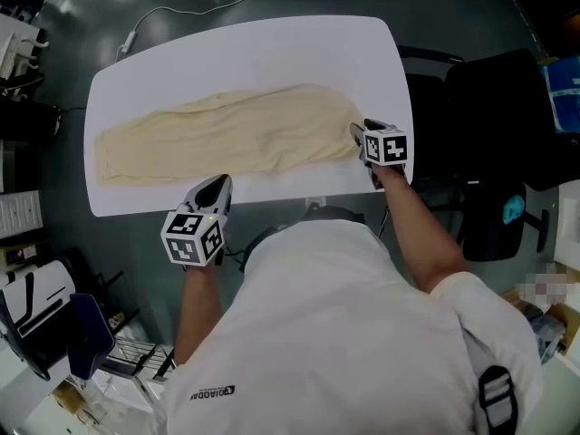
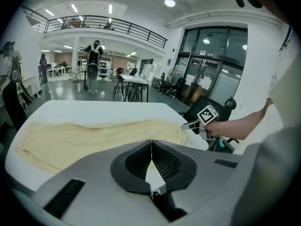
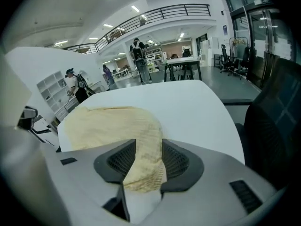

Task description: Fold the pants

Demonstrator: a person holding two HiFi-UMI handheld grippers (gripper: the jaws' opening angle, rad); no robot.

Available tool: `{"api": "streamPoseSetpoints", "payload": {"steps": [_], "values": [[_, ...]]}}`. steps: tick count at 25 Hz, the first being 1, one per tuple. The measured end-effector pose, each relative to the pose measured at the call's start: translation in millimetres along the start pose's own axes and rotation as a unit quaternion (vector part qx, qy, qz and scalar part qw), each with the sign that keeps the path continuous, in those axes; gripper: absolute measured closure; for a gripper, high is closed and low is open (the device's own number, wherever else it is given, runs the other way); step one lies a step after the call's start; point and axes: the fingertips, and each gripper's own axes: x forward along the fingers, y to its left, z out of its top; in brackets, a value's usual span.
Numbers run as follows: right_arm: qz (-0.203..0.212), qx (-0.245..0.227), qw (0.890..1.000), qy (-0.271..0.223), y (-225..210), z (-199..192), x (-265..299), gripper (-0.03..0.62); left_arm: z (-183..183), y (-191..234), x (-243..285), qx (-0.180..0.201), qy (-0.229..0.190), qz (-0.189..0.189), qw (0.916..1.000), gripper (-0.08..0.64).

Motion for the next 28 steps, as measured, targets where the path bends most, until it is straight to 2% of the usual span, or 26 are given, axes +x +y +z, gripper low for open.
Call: {"api": "streamPoseSetpoints", "payload": {"steps": [4, 8, 13, 17, 21, 24, 26, 28], "values": [[0.005, 0.003, 1.000, 0.023, -10.8, -7.9, 22.5, 0.377, 2.1, -0.2, 11.0, -0.001, 0.011, 0.011, 0.9999, 0.532], [-0.004, -0.018, 0.999, 0.034, -12.7, -12.7, 41.0, 0.345, 3.1, -1.2, 19.6, 0.000, 0.018, 0.020, 0.9996, 0.531], [-0.023, -0.031, 0.999, 0.029, -16.0, -16.5, 47.9, 0.339, 7.7, -14.7, 31.8, 0.011, 0.023, 0.012, 0.9996, 0.531], [-0.030, -0.065, 0.997, 0.023, -13.6, -22.4, 54.7, 0.342, 8.2, -25.1, 41.0, 0.024, 0.037, 0.002, 0.9990, 0.531], [-0.018, -0.106, 0.994, 0.011, -16.5, -20.5, 56.8, 0.377, 12.6, -41.9, 56.8, 0.042, 0.045, -0.008, 0.9981, 0.531], [0.001, -0.117, 0.993, 0.026, -9.4, -22.1, 55.5, 0.469, 14.9, -49.0, 58.4, 0.053, 0.047, -0.013, 0.9974, 0.532], [0.014, -0.105, 0.994, 0.030, -6.4, -21.6, 57.6, 0.492, 15.4, -50.0, 58.3, 0.058, 0.048, -0.011, 0.9971, 0.531], [0.036, -0.068, 0.997, 0.026, -7.0, -21.7, 59.2, 0.503, 14.5, -50.7, 56.7, 0.059, 0.048, -0.007, 0.9971, 0.531]]}}
